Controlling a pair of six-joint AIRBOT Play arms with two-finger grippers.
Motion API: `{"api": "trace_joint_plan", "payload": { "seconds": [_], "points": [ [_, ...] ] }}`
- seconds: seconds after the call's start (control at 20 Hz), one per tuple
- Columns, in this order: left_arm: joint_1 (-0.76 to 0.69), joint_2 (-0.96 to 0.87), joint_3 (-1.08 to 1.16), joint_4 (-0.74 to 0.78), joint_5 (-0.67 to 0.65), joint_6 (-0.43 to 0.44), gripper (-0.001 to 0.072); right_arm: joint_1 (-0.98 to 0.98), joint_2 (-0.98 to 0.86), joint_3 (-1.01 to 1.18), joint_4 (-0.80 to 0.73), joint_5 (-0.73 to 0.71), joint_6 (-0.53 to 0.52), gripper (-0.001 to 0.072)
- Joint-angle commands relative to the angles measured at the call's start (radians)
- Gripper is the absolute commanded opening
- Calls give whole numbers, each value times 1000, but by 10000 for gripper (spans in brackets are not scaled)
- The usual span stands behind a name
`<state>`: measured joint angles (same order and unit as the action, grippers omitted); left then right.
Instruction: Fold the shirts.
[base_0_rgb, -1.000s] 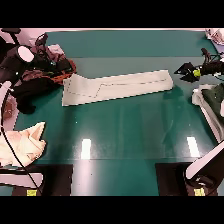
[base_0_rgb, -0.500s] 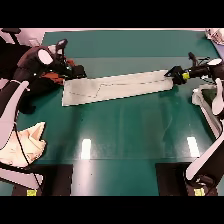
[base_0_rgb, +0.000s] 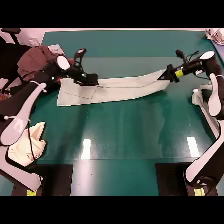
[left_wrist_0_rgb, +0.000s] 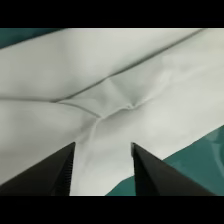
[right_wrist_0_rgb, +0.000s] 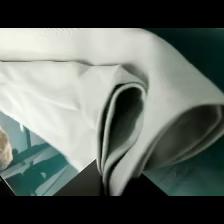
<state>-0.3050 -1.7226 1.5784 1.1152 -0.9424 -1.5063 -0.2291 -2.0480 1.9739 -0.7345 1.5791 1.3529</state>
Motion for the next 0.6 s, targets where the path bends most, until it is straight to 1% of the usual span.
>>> {"api": "trace_joint_plan", "payload": {
  "seconds": [0.0,0.15,0.2,0.25,0.3,0.45,0.55],
  "points": [
    [-50,-95,55,-28,18,22,359,43,111,1,9,8,75,24],
    [-80,-192,163,-70,10,23,357,116,182,1,7,36,113,24],
    [-90,-212,193,-72,8,24,229,142,203,1,6,23,116,24],
    [-97,-226,216,-81,10,45,90,168,222,1,8,-6,129,24],
    [-105,-233,229,-83,12,64,59,192,238,1,8,-31,142,24],
    [-110,-246,228,-75,8,76,59,259,277,2,11,-89,179,24],
    [-110,-265,228,-82,-12,105,58,301,296,2,16,-137,204,24]
  ]
}}
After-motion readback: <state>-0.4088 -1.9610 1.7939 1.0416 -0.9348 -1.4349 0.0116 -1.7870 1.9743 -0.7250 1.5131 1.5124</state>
